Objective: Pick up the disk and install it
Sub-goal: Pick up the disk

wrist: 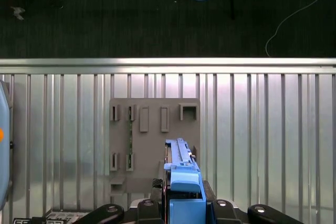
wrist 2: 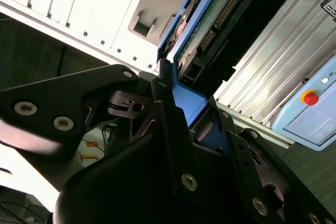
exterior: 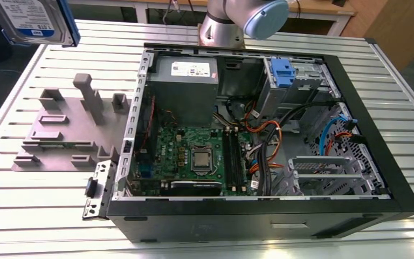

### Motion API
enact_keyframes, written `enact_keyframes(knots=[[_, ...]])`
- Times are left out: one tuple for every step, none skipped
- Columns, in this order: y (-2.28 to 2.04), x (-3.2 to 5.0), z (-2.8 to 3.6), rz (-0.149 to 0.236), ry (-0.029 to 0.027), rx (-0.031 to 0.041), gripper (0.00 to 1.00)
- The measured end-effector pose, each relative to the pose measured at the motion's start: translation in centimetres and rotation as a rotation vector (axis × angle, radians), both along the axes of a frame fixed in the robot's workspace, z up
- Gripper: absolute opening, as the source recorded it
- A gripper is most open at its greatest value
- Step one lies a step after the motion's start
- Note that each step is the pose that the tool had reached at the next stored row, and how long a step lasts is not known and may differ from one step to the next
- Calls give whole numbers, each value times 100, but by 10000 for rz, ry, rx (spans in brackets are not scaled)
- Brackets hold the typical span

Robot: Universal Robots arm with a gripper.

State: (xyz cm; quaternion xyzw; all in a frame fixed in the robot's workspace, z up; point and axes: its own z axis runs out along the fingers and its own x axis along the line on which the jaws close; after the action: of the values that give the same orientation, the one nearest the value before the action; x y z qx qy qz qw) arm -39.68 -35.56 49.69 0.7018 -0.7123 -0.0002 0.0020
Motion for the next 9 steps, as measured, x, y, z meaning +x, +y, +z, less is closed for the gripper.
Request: enact_keyframes(knots=[[0,2,0,-1,0,0,36],[0,4,0,0,-1,1,36],[0,5,0,0,0,0,36],[0,8,0,0,0,0,36],[0,11,0,0,0,1,36],[0,18,0,1,1,0,36],[0,24,0,2,0,0,36],[0,30,0,0,0,0,36],[0,35,0,0,0,0,36]])
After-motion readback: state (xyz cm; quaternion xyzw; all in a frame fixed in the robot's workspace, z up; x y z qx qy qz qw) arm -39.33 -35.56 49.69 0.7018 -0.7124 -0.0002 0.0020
